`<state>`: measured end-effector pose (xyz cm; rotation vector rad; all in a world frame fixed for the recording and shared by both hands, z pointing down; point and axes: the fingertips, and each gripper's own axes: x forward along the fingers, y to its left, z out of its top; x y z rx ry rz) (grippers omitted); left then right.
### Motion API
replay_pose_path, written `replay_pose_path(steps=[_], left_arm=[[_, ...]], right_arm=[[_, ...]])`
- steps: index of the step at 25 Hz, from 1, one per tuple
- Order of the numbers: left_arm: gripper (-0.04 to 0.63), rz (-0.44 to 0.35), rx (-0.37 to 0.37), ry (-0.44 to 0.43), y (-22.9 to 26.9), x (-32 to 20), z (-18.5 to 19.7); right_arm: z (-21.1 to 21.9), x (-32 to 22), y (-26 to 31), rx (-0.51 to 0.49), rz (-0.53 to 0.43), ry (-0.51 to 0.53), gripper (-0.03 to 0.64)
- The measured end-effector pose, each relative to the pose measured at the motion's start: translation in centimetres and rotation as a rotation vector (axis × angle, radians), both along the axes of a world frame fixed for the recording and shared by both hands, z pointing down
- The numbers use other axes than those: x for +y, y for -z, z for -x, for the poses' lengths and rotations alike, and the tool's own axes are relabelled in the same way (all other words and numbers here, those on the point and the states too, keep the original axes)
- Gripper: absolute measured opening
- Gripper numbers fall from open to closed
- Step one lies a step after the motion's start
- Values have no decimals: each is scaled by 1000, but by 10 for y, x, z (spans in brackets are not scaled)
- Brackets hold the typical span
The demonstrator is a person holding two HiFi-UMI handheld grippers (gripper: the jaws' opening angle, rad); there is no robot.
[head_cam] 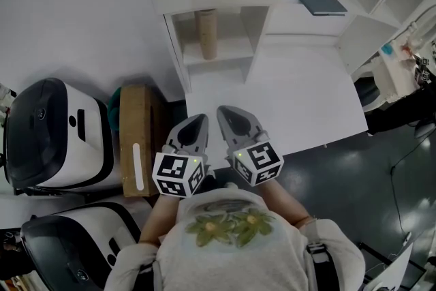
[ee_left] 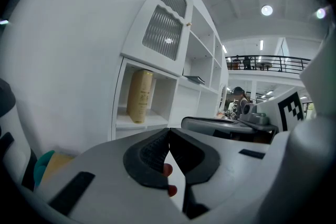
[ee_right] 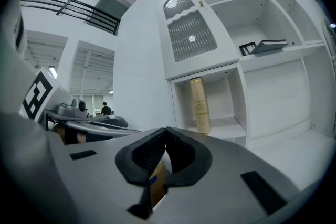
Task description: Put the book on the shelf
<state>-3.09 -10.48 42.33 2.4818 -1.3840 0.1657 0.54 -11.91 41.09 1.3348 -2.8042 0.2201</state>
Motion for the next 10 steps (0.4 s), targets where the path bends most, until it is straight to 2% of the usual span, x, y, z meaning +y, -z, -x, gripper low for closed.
replay_pose_path(steps=[10], left_arm=[[28,24,-11,-1,-9,10,-1]], right_arm=[[0,8,-7,-5,20,5,31]])
